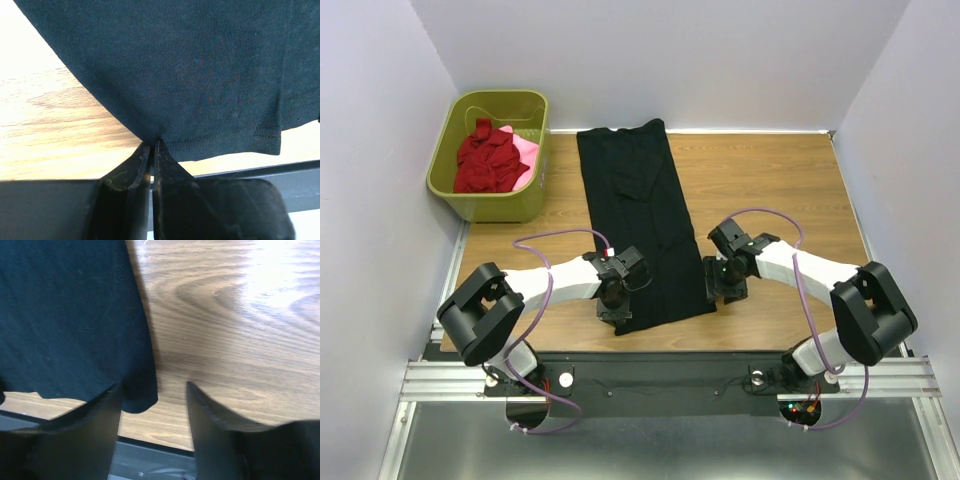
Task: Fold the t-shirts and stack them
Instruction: Fold the tshirt
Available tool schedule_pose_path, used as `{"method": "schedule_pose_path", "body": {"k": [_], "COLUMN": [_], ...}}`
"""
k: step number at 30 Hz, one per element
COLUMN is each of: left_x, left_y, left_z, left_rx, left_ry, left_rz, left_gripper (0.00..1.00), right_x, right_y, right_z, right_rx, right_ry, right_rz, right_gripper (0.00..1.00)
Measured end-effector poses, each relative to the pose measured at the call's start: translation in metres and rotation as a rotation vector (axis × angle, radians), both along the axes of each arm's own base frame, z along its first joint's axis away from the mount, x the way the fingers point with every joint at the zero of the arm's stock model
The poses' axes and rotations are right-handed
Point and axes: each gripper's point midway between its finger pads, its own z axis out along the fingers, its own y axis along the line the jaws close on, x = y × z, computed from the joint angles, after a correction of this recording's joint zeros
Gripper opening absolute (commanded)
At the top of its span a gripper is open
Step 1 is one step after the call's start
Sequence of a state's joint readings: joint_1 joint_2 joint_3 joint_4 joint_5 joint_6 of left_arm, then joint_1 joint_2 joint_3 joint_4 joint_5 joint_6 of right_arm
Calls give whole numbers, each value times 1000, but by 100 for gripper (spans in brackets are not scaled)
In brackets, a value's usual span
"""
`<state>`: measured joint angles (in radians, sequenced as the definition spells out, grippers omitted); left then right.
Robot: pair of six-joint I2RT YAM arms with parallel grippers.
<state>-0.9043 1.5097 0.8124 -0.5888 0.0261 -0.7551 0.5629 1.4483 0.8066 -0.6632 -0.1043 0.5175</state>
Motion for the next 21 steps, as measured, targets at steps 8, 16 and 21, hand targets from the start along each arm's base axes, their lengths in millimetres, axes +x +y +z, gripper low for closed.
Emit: {"method": "schedule_pose_path", "body": {"k": [8, 16, 21], "left_x": [0, 0, 0], "left_y": [0, 0, 0], "left_z": [0, 0, 0], "left_rx": [0, -1, -2], "left_ry": [0, 0, -1], "left_rz": [-9, -15, -19], "left_gripper": [5, 1, 0], "right_x": [-7, -6, -9], "right_y": [4, 6, 8], "right_z": [-9, -11, -13], "right_rx": [-18, -24, -40], "right_ry": [30, 23, 31], "right_rz": [21, 20, 25], "right_gripper": [40, 34, 20]}}
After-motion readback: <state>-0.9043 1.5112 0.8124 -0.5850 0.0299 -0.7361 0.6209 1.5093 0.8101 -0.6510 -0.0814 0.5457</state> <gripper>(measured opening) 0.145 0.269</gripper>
